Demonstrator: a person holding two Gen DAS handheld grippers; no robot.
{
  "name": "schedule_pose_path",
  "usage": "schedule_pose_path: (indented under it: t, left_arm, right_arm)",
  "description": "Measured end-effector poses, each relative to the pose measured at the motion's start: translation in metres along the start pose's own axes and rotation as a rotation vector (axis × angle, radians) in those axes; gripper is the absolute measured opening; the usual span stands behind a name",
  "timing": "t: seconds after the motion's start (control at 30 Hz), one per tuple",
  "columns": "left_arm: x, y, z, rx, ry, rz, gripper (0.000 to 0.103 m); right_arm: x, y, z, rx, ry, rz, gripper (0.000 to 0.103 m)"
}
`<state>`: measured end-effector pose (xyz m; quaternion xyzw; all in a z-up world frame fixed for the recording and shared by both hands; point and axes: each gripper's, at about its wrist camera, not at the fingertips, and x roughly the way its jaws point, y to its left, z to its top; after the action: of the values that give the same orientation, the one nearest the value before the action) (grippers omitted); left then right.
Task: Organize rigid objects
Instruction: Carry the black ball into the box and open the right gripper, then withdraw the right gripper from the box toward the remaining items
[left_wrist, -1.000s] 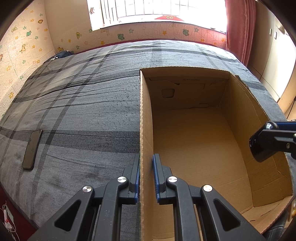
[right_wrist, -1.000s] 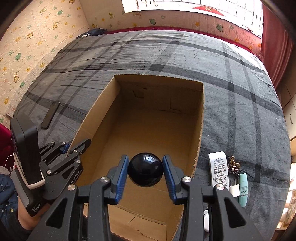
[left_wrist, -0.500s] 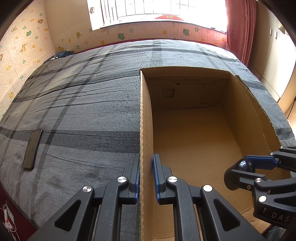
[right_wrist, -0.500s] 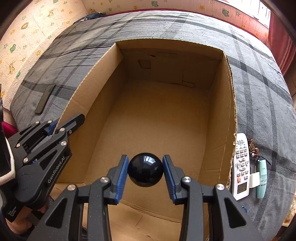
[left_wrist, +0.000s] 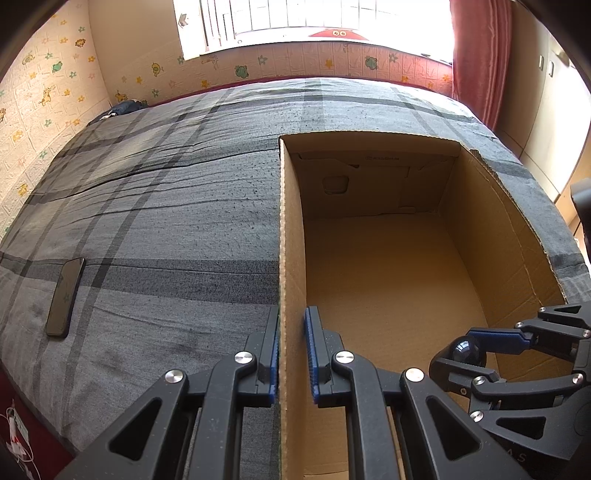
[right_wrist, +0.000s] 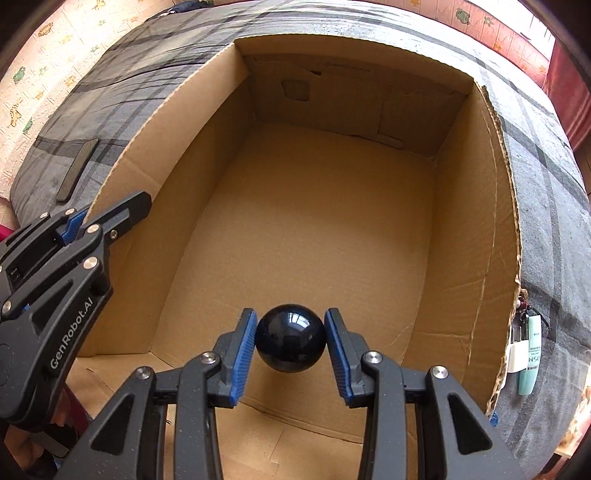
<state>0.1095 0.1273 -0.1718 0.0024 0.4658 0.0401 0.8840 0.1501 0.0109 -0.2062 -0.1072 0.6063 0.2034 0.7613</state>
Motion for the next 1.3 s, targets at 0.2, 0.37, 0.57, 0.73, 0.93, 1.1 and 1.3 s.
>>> schedule_pose_path:
  t: [0.2,0.37,0.57,0.73,0.93,1.1,1.3]
  left_arm:
    - [0.0,-0.001,0.001,0.001,0.001,0.001,0.013]
    - [-0.001,-0.001,0.001,-0.001,0.002,0.0,0.013]
    - [-0.001,-0.001,0.002,-0.002,0.003,0.001,0.013]
    - [-0.001,-0.001,0.003,-0.003,0.005,0.001,0.013]
    - [-0.001,-0.001,0.003,-0.005,0.004,-0.001,0.013]
    - [0.0,0.0,0.003,-0.007,0.005,-0.002,0.013]
    - [0.0,0.0,0.003,-0.005,0.006,0.0,0.013]
  right_arm:
    - [-0.004,-0.001,-0.002,0.001,-0.005,-0.003,0.044]
    - [-0.011,0.002,-0.003,-0.008,-0.024,-0.01,0.054]
    - [-0.02,0.001,-0.004,0.003,-0.037,-0.011,0.058]
    - [-0.033,0.005,-0.005,-0.007,-0.059,-0.009,0.058]
    - [-0.055,0.007,-0.006,-0.018,-0.101,-0.04,0.059]
    - [-0.072,0.009,-0.008,-0.025,-0.136,-0.062,0.064]
    - [-0.091,0.007,-0.008,-0.015,-0.169,-0.078,0.066]
